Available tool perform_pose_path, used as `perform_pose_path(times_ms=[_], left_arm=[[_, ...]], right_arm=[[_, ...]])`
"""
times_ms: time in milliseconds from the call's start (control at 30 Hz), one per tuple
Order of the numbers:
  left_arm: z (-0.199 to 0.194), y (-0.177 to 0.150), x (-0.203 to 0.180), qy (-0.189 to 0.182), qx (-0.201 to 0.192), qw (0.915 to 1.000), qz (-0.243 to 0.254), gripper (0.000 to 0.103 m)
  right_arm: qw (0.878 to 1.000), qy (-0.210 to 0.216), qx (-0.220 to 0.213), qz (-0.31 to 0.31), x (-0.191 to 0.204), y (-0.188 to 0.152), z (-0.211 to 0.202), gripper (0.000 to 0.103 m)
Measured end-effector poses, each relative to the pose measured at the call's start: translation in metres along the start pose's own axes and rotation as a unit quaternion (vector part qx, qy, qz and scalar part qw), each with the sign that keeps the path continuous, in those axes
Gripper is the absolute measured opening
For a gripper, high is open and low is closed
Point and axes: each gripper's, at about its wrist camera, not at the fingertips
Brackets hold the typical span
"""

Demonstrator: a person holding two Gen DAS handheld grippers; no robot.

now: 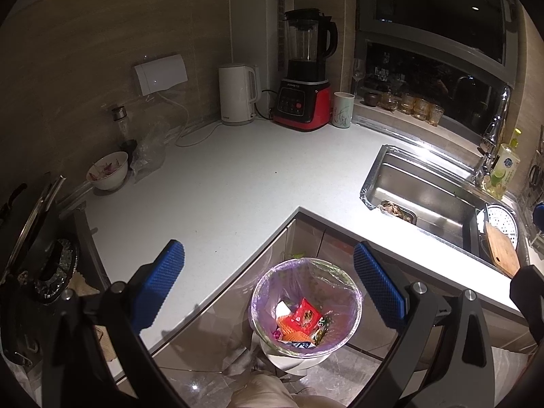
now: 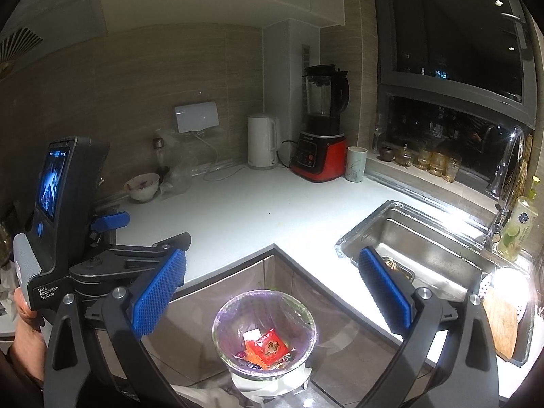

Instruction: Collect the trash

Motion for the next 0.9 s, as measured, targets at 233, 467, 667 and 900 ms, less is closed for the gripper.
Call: perform_pose_path(times_ms=[233, 467, 667, 900], left_arm=[[0.003, 0.0, -0.001, 0.0, 0.008, 1.0, 0.002, 0.095], [0.007, 0.0, -0.001, -0.001, 0.013, 0.9999, 0.004, 0.095], [0.011, 0.001, -0.003, 0.0, 0.016, 0.9999, 0.005, 0.095], [0.02, 0.003, -0.004, -0.004, 0.022, 0.9997, 0.006, 0.095]], right_arm=[[1.0, 0.002, 0.003, 0.007, -0.002, -0.002, 0.002, 0.101], [1.0, 0.002, 0.01, 0.011, -0.003, -0.003, 0.006, 0.101], [1.0, 0.0, 0.013, 0.014, -0.005, -0.002, 0.009, 0.101], [1.0, -0.001, 0.018, 0.017, -0.008, -0.001, 0.015, 0.101]])
Point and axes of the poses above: each gripper's, at about its wrist camera, not at the fingertips, and z roughly the way its jaws point, x to its left, y to its top
